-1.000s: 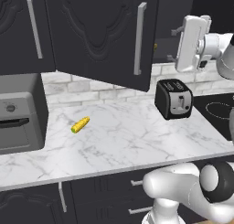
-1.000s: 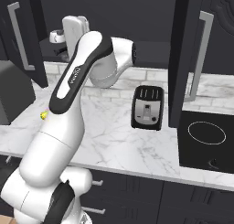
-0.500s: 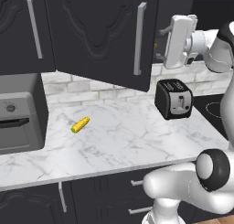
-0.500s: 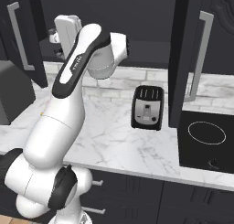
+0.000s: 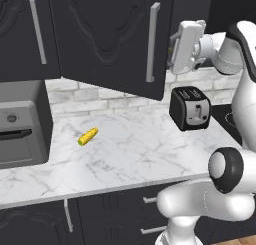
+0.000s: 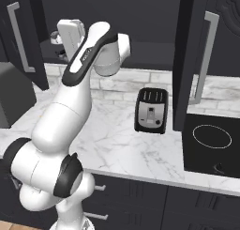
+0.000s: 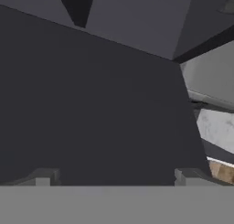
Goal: Pick the dish brush and sponge from the cabinet and place them on the counter.
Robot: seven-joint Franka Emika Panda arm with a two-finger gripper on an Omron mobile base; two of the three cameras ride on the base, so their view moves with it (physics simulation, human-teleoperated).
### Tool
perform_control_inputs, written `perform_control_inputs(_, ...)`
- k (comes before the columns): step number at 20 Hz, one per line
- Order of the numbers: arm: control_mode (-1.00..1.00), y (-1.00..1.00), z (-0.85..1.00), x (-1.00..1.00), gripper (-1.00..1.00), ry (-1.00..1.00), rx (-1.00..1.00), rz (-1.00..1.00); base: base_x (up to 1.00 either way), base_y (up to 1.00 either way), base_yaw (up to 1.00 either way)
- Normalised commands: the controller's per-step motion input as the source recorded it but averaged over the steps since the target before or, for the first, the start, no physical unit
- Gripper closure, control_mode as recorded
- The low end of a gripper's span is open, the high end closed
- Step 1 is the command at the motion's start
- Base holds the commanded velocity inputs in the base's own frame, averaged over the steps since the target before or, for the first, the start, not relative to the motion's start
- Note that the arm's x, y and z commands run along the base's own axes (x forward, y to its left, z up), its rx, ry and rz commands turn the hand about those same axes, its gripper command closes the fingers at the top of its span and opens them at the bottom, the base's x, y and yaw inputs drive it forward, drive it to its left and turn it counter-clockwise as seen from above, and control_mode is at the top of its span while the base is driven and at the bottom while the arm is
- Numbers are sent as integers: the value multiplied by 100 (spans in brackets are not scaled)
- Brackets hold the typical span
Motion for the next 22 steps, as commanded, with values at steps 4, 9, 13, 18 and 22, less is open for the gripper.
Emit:
perform_control_inputs(4, -100, 46, 0, 0, -100, -7, -2, 10, 0, 0, 0)
perform_control_inputs(9, -100, 40, 0, 0, -100, -8, -2, 10, 0, 0, 0)
perform_control_inputs(13, -100, 34, 0, -1, -100, -7, -1, 12, 0, 0, 0)
perform_control_inputs(18, -100, 38, 0, -24, -100, -10, -1, 14, 0, 0, 0)
perform_control_inputs(22, -100, 57, 0, -46, -100, -11, -2, 16, 0, 0, 0)
